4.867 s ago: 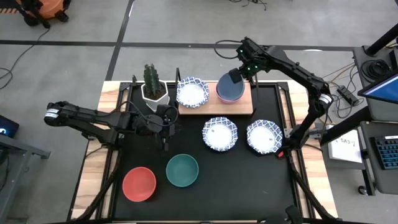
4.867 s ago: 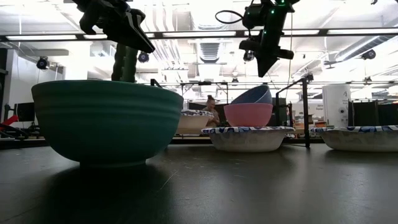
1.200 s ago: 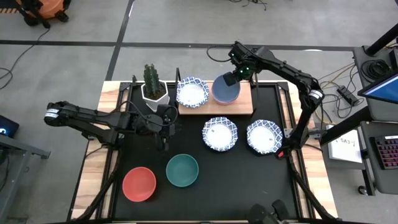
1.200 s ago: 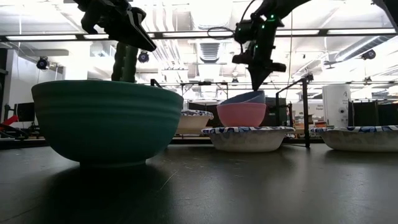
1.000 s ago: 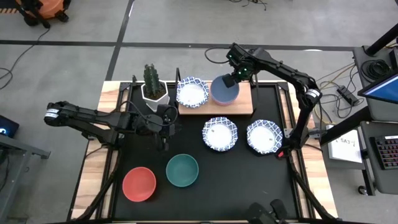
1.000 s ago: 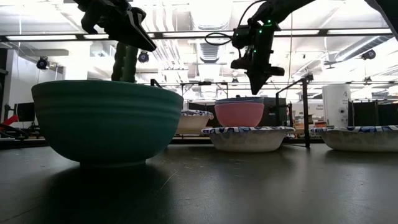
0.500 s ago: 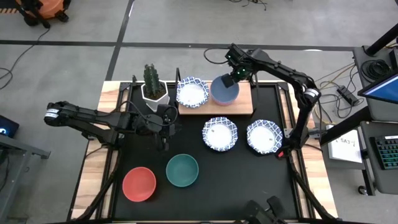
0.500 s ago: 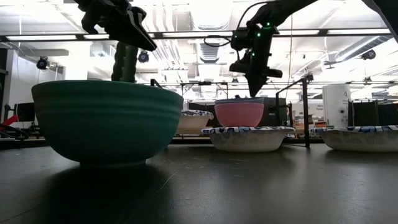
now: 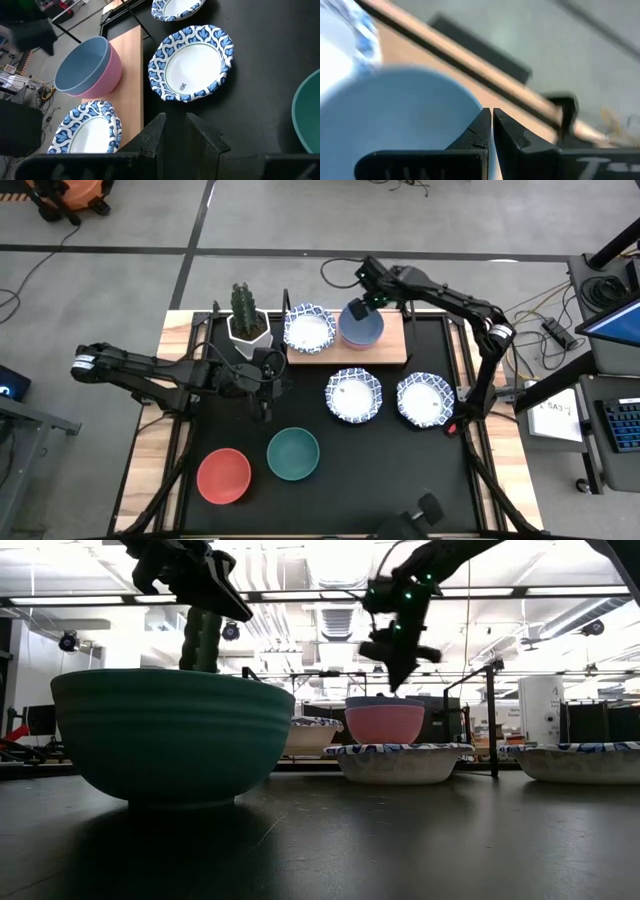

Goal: Place and stack bowls onto a shelf
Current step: Stack the blue bowl on top of the pink bowl on the shelf, then stack the white patterned bowl on top of the white patterned bowls on the shelf

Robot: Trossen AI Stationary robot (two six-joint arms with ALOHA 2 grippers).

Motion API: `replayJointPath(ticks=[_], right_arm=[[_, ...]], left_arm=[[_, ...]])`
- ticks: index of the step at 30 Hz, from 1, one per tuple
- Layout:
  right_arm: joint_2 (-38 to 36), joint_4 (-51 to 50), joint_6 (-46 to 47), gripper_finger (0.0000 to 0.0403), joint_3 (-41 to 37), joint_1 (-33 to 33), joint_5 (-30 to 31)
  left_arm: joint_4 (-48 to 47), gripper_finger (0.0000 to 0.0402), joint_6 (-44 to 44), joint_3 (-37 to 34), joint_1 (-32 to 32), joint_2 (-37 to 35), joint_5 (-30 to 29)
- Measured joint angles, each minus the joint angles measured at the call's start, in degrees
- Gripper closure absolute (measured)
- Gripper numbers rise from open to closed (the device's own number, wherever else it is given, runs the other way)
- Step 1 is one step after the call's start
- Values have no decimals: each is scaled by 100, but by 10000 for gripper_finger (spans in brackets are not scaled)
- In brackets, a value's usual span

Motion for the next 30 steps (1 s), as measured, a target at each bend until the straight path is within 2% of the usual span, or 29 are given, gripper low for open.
replayJointPath(ticks=[8, 13, 19, 30], right_arm=[[-25, 2394, -495, 394, -771, 651, 581], [-25, 3616, -637, 394, -1405, 794, 599], [-25, 3958, -613, 394, -1866, 806, 603], [-159, 4083, -754, 394, -1839, 926, 596]], left_arm=[[-119, 345, 0, 0, 0, 0, 0], [-164, 345, -6, 0, -2, 0, 0], [-181, 345, -17, 0, -2, 0, 0], [-175, 345, -24, 0, -2, 0, 0]])
